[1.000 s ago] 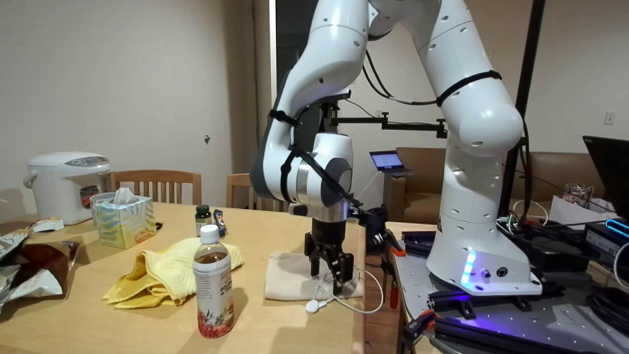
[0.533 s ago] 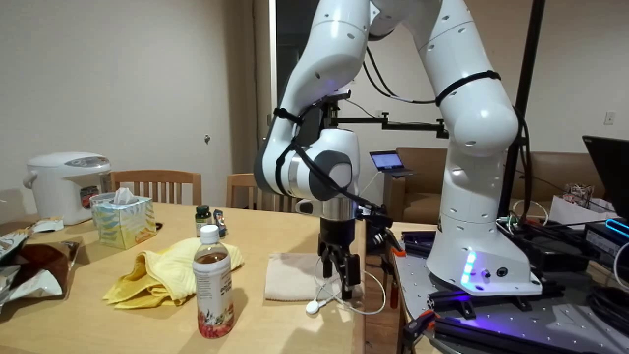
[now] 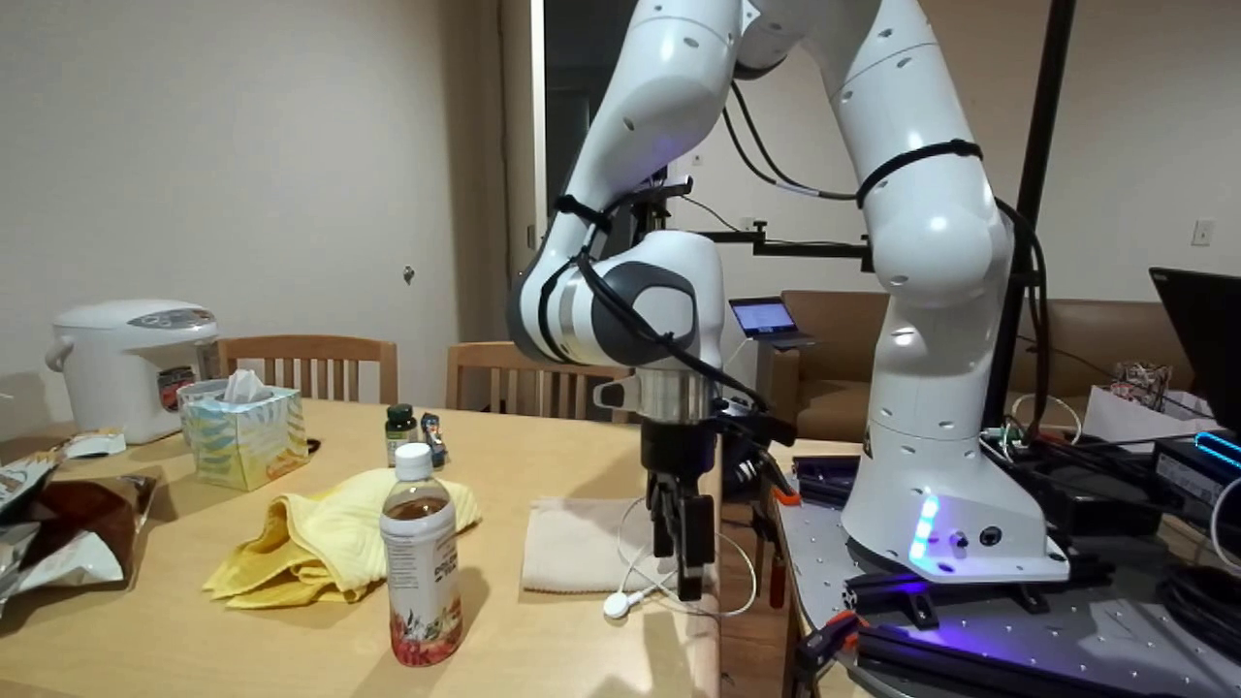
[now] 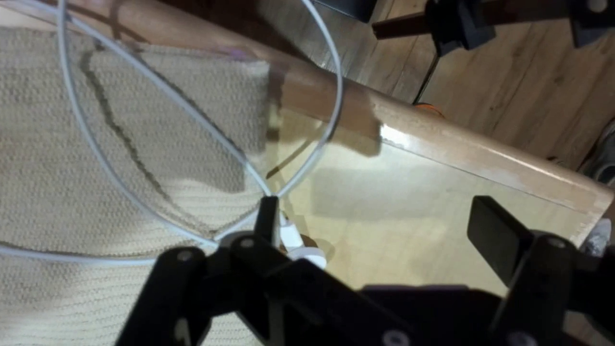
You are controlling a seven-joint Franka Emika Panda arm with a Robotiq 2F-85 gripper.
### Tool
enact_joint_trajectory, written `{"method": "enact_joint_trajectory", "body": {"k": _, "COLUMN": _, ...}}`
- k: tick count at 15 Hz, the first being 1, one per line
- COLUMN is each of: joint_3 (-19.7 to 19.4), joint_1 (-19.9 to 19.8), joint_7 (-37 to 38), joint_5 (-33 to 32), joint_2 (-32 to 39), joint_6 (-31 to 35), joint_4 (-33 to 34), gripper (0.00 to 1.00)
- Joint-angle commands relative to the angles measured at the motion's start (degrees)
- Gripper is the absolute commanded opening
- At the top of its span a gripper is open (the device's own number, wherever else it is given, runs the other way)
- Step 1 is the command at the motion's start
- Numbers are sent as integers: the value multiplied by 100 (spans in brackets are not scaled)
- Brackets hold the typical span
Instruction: Pick up the cable on the table and make a circle with it.
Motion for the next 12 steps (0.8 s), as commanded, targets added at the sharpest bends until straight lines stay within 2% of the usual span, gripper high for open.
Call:
{"method": "enact_joint_trajectory", "body": {"k": 1, "joint_3": 737, "joint_1": -667, "joint_7": 672, "joint_5": -2, "joint_2": -51, "joint_6": -4, "joint_4": -125, "gripper": 100}}
{"method": "enact_joint_trajectory", "body": {"k": 4, "joint_3": 1218, "joint_1": -1023, "joint_7": 1445, "joint_5": -3, "joint_2": -214, "joint_6": -1, "joint_4": -176, "gripper": 100}}
{"method": "enact_joint_trajectory", "body": {"k": 6, "joint_3": 1357, "joint_1": -1055, "joint_7": 2102, "joint_5": -3, "joint_2": -347, "joint_6": 2, "joint_4": -237, "gripper": 100}}
{"method": "enact_joint_trajectory", "body": {"k": 10, "joint_3": 1107, "joint_1": -643, "joint_7": 3517, "joint_5": -5, "joint_2": -729, "joint_6": 4, "joint_4": -479, "gripper": 100}}
{"method": "enact_joint_trajectory", "body": {"k": 12, "joint_3": 1044, "joint_1": -523, "joint_7": 3974, "joint_5": -42, "joint_2": -786, "joint_6": 4, "joint_4": -623, "gripper": 100}}
